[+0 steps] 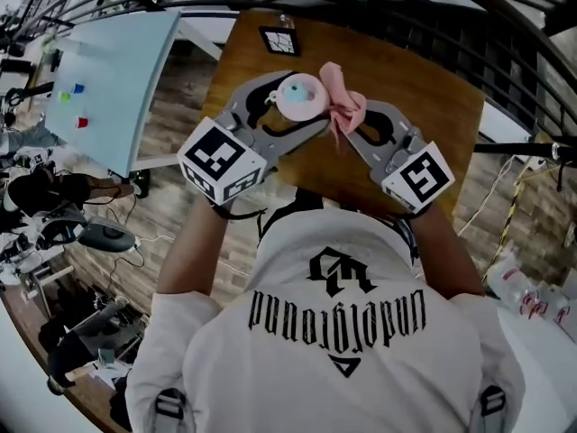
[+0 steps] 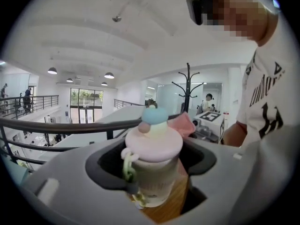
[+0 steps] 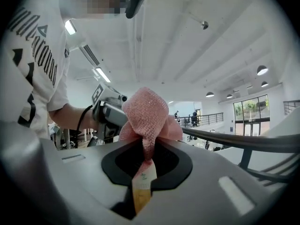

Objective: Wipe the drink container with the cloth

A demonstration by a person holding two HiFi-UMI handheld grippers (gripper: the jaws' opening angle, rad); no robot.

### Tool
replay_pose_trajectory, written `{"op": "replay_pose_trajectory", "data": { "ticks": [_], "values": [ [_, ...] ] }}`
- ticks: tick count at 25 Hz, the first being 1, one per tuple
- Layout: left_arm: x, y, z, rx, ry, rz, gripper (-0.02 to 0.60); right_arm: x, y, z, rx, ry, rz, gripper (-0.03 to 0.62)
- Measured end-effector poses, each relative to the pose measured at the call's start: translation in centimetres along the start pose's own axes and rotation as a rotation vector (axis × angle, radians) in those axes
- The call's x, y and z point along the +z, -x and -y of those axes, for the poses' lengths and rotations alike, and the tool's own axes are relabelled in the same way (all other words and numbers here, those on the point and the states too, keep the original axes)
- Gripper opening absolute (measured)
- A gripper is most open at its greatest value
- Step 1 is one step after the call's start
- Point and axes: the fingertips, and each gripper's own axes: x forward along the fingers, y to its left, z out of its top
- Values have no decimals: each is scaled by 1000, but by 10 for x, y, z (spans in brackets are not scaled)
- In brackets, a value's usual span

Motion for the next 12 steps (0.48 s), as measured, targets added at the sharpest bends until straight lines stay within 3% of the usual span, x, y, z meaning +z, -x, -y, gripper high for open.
{"op": "replay_pose_trajectory", "data": {
  "ticks": [7, 12],
  "values": [
    [51, -5, 32, 78, 10, 11, 382, -38, 42, -20, -3, 10, -77, 32],
    [64, -20, 46, 140, -3, -35, 382, -14, 56, -25, 24, 36, -22, 32]
  ]
}}
